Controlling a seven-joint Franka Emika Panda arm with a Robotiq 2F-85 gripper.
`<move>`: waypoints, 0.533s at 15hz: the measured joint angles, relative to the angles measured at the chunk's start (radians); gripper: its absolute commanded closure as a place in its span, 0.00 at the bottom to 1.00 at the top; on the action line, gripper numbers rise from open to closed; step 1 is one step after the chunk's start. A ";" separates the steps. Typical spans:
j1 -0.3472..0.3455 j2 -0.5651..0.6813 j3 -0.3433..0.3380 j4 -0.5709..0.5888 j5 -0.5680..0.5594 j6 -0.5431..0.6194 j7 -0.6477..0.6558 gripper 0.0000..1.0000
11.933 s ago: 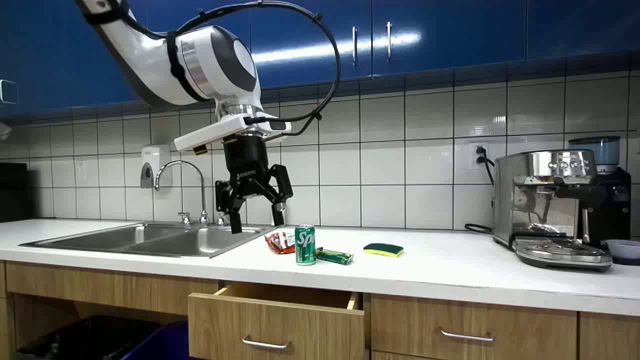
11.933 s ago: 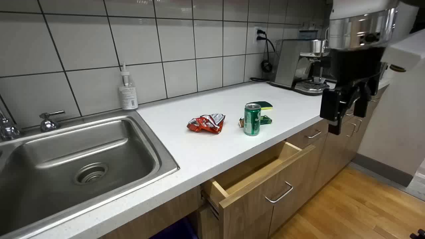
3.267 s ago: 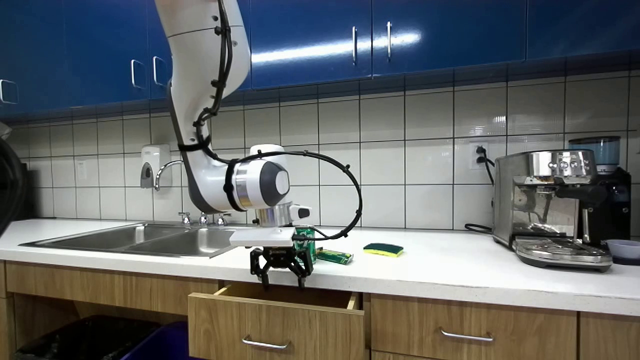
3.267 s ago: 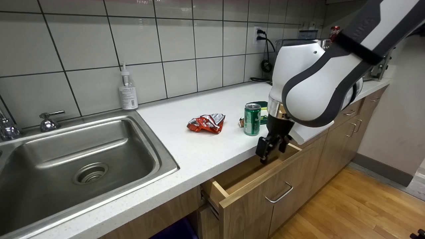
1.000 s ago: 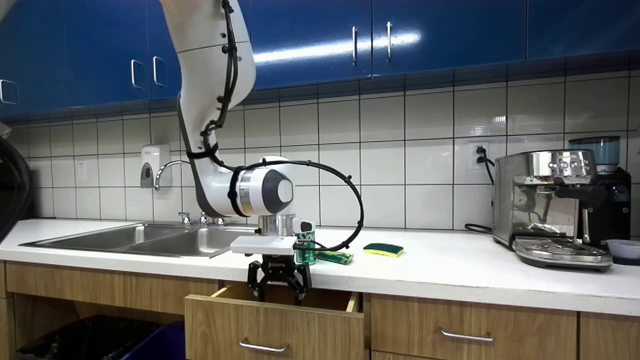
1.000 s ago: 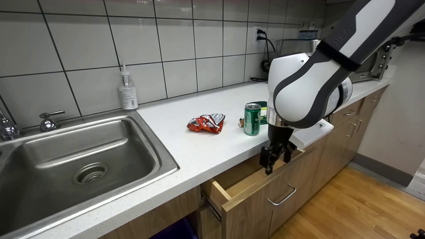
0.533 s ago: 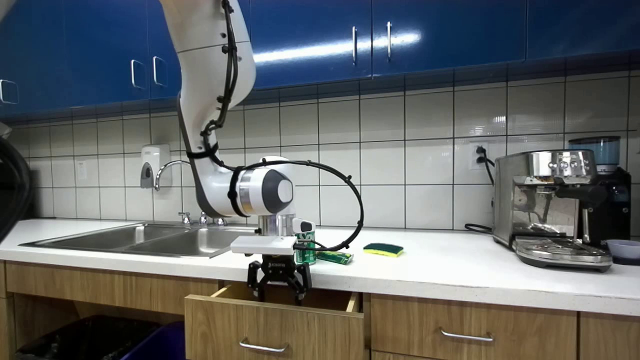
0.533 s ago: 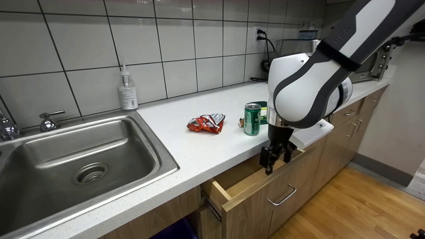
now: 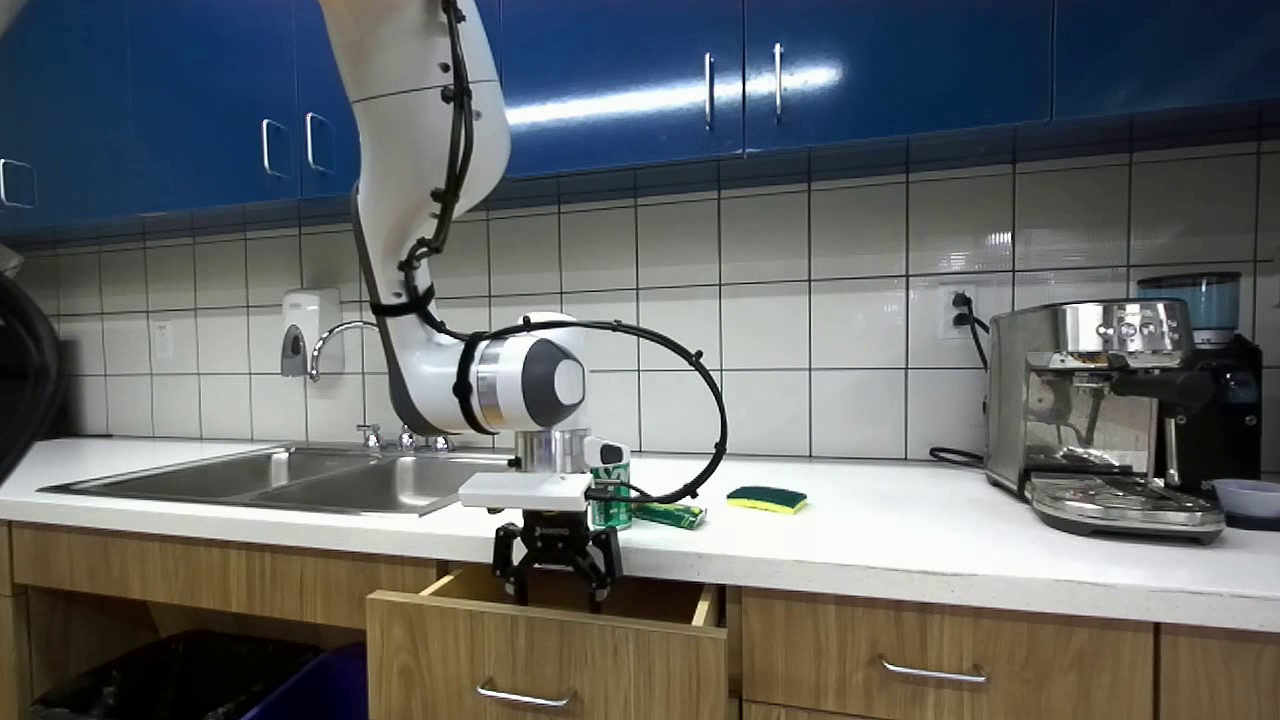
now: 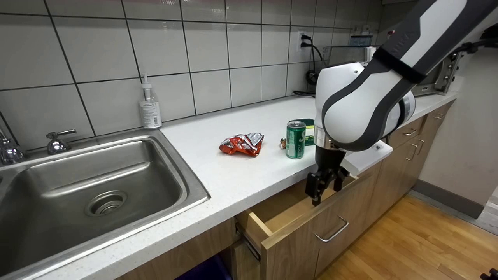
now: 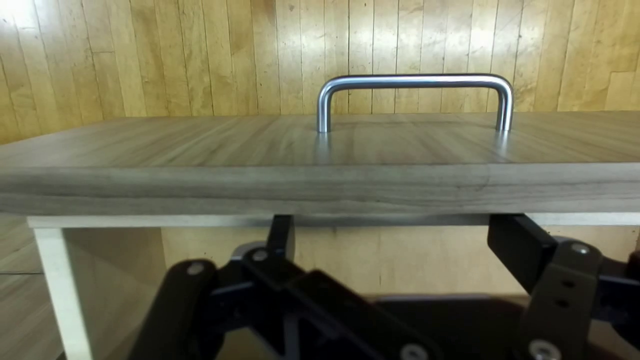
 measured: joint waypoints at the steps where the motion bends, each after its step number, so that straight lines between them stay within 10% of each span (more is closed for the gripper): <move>1: 0.000 -0.003 0.000 -0.004 0.000 0.001 0.000 0.00; 8: 0.001 -0.032 -0.001 -0.056 0.000 0.021 0.000 0.00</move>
